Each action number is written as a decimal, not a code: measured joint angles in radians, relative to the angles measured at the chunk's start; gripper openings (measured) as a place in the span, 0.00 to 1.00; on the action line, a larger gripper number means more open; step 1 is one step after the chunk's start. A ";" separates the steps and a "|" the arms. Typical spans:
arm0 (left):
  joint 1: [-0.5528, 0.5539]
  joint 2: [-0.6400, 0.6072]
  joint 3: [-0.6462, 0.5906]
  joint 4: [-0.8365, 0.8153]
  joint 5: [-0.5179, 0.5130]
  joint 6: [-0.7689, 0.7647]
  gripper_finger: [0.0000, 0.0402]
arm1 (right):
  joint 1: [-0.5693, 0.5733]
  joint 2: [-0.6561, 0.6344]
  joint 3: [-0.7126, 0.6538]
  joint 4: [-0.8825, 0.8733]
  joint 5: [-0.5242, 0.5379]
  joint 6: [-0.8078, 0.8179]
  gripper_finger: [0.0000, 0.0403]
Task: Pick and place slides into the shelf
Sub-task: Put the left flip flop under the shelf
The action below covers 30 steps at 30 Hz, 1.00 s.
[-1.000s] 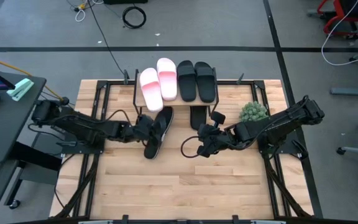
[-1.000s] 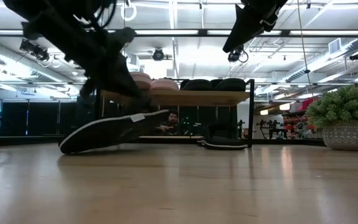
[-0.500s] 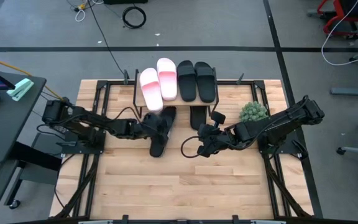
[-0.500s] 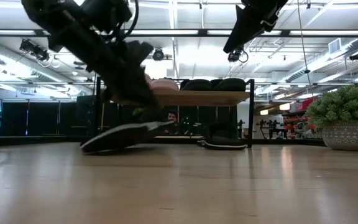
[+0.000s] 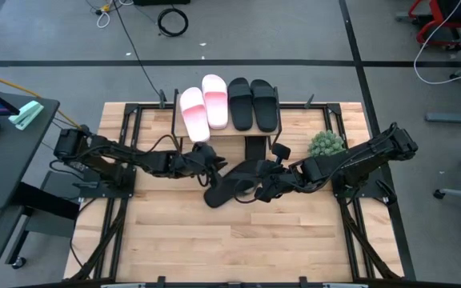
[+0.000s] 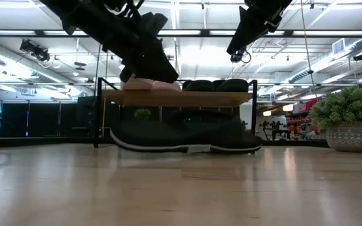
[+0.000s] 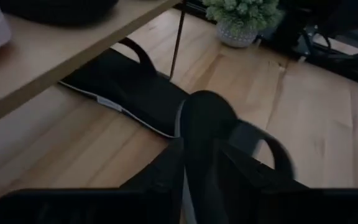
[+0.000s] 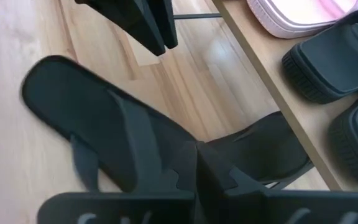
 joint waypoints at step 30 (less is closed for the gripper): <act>-0.158 0.158 0.000 -0.171 0.111 -0.152 0.02 | -0.056 0.000 -0.459 0.256 -0.313 0.505 0.00</act>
